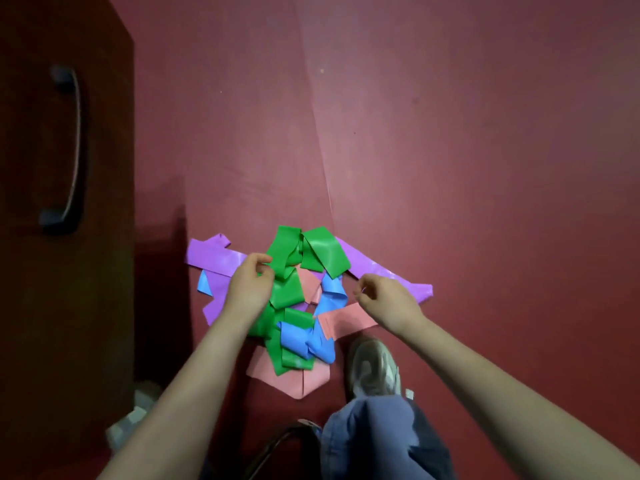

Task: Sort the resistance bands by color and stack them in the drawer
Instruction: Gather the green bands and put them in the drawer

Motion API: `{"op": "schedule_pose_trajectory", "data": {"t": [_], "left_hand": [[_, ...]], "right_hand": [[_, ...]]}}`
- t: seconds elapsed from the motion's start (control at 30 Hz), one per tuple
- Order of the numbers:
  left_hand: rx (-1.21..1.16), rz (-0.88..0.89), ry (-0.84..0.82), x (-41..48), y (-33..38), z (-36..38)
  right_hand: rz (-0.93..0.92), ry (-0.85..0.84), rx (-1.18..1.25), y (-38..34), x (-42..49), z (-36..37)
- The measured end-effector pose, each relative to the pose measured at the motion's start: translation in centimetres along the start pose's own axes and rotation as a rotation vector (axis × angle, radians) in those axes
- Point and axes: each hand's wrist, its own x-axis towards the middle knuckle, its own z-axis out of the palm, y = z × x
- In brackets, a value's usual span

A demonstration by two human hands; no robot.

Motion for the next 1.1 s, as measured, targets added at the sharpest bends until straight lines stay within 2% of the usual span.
{"op": "schedule_pose_trajectory", "data": {"t": [0.23,0.53,0.63,0.83,1.0,1.1], "left_hand": [[0.226,-0.020,-0.009,4.8,-2.3,2.8],[0.314,-0.150,0.030,9.3,-3.7,4.7],[0.261,-0.144,0.014,10.6,-4.0,4.7],[0.104,-0.123,-0.130,11.1,-4.5,5.4],[0.058,-0.002,-0.050,9.2,-4.4,5.1],[0.020,0.068,-0.042,8.6,-4.5,4.4]], "right_hand": [[-0.085,-0.045,0.062,-0.6,4.5,3.0],[-0.066,-0.014,0.246,0.5,6.9,5.3],[-0.045,-0.001,0.340,0.3,7.4,5.6],[-0.031,0.027,0.529,-1.0,8.8,5.8],[-0.074,0.201,0.538,-2.3,10.6,5.8],[-0.157,0.187,0.490,-3.6,11.5,5.4]]}}
